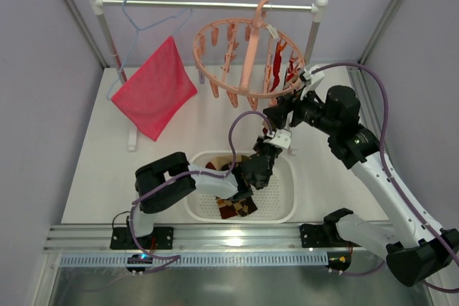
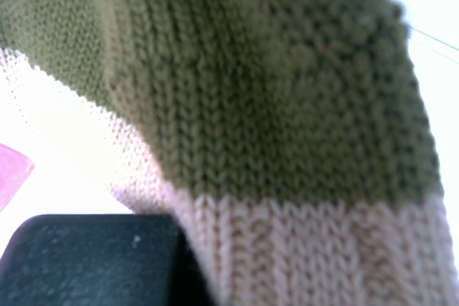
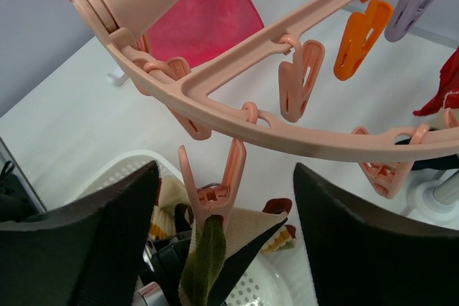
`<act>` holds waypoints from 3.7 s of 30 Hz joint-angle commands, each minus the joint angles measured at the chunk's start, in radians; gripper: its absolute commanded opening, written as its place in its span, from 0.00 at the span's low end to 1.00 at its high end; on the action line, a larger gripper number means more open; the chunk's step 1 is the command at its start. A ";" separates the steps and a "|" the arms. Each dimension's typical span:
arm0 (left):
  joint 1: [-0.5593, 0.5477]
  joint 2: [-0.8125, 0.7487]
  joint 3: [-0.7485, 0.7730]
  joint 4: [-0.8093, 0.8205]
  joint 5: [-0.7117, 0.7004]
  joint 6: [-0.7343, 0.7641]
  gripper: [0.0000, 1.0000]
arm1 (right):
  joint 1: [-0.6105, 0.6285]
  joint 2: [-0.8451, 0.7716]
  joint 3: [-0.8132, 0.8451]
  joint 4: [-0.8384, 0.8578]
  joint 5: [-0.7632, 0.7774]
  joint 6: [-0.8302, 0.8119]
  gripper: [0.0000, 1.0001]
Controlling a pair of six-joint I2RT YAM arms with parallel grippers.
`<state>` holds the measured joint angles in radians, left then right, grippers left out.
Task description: Remove the socks clipped to the hanger
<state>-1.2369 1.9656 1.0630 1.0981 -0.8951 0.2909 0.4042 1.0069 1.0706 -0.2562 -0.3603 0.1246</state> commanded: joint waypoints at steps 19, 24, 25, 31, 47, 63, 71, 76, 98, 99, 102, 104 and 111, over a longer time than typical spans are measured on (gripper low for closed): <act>-0.006 -0.050 -0.032 0.032 0.010 -0.055 0.00 | 0.016 -0.022 0.005 0.101 0.047 -0.006 0.04; -0.010 -0.077 -0.101 0.066 0.012 -0.072 0.00 | 0.016 -0.022 0.008 0.126 0.058 0.012 0.04; -0.018 -0.082 -0.122 0.083 0.007 -0.064 0.00 | 0.016 -0.014 0.009 0.127 0.061 0.012 0.04; -0.099 -0.164 -0.179 0.132 -0.077 0.049 0.00 | 0.016 -0.005 -0.011 0.129 0.092 0.014 0.04; -0.064 -0.786 -0.229 -0.964 0.365 -0.600 0.00 | 0.016 -0.085 -0.129 0.115 0.242 0.003 0.81; -0.062 -1.005 -0.317 -1.278 0.340 -0.765 0.00 | 0.016 -0.056 -0.348 0.227 0.342 0.098 0.82; -0.056 -0.955 -0.471 -1.167 0.278 -0.851 0.00 | 0.016 -0.151 -0.481 0.250 0.394 0.148 0.82; -0.056 -0.929 -0.509 -1.118 0.321 -0.880 0.00 | 0.015 -0.203 -0.528 0.241 0.440 0.150 0.82; -0.056 -0.938 -0.429 -1.267 -0.004 -0.947 1.00 | -0.168 -0.132 -0.660 0.524 0.232 0.184 0.86; -0.056 -0.976 -0.439 -1.255 -0.011 -0.937 1.00 | -0.169 -0.101 -0.652 0.543 0.221 0.179 0.86; -0.056 -1.024 -0.452 -1.255 -0.033 -0.924 1.00 | -0.168 0.019 -0.623 0.627 0.192 0.167 0.86; -0.055 -1.066 -0.463 -1.245 -0.044 -0.909 1.00 | -0.166 0.067 -0.601 0.689 0.187 0.167 0.86; -0.033 -1.165 -0.526 -1.031 0.093 -0.745 0.99 | -0.168 0.093 -0.531 0.723 0.196 0.165 0.86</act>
<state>-1.2827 0.8249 0.5499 -0.0807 -0.8452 -0.5369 0.2390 1.0985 0.4633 0.3500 -0.1444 0.3019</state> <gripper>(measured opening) 0.995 0.856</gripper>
